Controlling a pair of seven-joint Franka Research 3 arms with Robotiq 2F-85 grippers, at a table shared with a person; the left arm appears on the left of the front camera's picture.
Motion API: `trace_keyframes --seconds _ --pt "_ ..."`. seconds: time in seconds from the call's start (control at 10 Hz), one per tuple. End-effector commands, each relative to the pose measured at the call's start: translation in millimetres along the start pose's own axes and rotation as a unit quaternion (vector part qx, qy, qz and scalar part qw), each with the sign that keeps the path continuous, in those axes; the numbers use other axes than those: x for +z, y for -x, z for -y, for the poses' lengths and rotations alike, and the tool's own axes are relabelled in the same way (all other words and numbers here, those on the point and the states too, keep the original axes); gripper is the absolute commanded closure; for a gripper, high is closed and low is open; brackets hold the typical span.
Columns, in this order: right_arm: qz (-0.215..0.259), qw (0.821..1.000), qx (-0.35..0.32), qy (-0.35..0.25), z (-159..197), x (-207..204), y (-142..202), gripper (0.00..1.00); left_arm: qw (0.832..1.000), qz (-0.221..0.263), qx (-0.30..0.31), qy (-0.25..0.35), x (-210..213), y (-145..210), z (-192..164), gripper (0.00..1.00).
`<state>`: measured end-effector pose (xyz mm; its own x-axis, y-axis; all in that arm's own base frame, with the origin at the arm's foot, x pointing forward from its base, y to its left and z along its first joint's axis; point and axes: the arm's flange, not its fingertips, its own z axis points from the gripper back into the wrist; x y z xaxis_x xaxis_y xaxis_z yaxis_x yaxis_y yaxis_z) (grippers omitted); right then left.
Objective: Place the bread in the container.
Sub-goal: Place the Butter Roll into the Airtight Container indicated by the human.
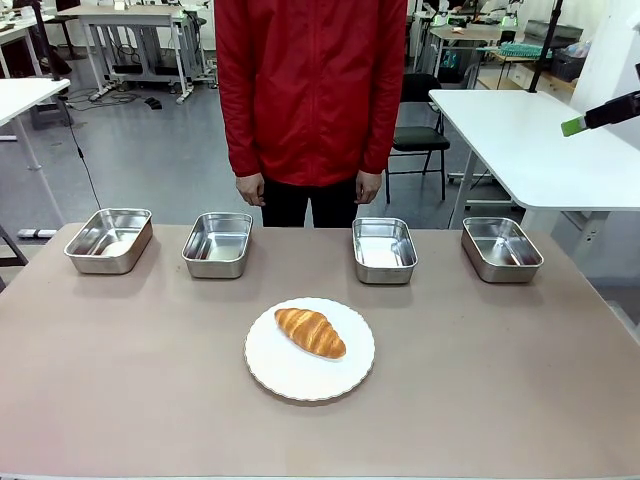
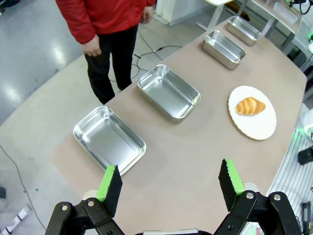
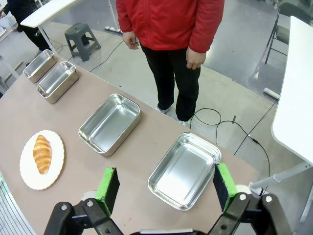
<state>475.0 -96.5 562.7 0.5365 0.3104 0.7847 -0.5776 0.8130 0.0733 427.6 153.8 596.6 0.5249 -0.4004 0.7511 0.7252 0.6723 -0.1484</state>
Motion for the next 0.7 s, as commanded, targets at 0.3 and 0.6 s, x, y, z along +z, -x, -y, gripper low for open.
trace_keyframes --seconds 0.3,0.6 --pt "0.006 1.000 0.000 -0.004 -0.1 1.1 0.4 0.00 1.000 0.001 -0.009 0.003 0.6 0.0 1.0 0.00" --pt "0.006 1.000 0.000 -0.004 -0.1 1.1 0.4 0.00 1.000 0.001 -0.009 0.003 0.6 0.0 1.0 0.00"
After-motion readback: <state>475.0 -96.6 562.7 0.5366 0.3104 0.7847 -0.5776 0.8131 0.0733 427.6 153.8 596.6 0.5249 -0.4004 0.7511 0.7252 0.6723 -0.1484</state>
